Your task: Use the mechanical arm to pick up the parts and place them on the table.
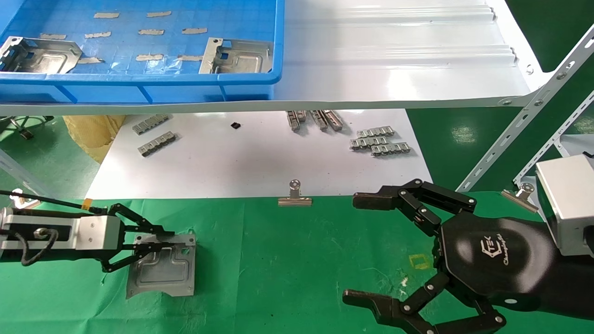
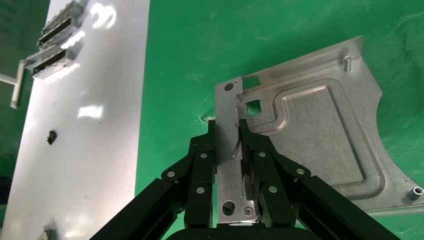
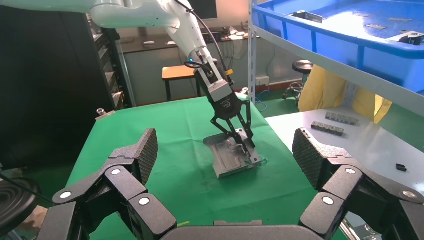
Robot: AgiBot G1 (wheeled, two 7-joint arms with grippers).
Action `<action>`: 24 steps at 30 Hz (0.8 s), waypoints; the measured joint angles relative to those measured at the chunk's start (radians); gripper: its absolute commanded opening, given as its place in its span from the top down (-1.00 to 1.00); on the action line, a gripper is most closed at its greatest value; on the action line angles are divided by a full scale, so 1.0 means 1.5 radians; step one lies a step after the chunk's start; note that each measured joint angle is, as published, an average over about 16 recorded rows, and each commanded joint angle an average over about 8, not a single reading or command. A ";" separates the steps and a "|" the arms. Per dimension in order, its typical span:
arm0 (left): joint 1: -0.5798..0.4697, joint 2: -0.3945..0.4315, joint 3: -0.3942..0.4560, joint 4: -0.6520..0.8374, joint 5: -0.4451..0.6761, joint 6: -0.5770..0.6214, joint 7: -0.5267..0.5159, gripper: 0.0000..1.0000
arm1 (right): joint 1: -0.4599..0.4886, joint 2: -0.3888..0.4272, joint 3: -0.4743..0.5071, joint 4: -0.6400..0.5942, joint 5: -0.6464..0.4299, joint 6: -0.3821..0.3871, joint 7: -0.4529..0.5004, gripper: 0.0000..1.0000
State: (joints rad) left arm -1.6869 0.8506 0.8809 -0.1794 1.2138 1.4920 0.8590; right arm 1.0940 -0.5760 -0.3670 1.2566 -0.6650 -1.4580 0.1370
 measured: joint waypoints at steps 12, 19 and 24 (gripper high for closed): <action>-0.013 0.007 -0.016 0.059 -0.030 0.047 -0.019 -1.00 | 0.000 0.000 0.000 0.000 0.000 0.000 0.000 -1.00; -0.007 0.003 -0.035 0.085 -0.066 0.065 -0.079 -1.00 | 0.000 0.000 0.000 0.000 0.000 0.000 0.000 -1.00; -0.001 0.000 -0.044 0.094 -0.082 0.066 -0.107 -1.00 | 0.000 0.000 0.000 0.000 0.000 0.000 0.000 -1.00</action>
State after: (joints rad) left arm -1.6881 0.8509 0.8154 -0.0378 1.0905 1.5916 0.6988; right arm 1.0939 -0.5759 -0.3671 1.2565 -0.6646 -1.4578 0.1369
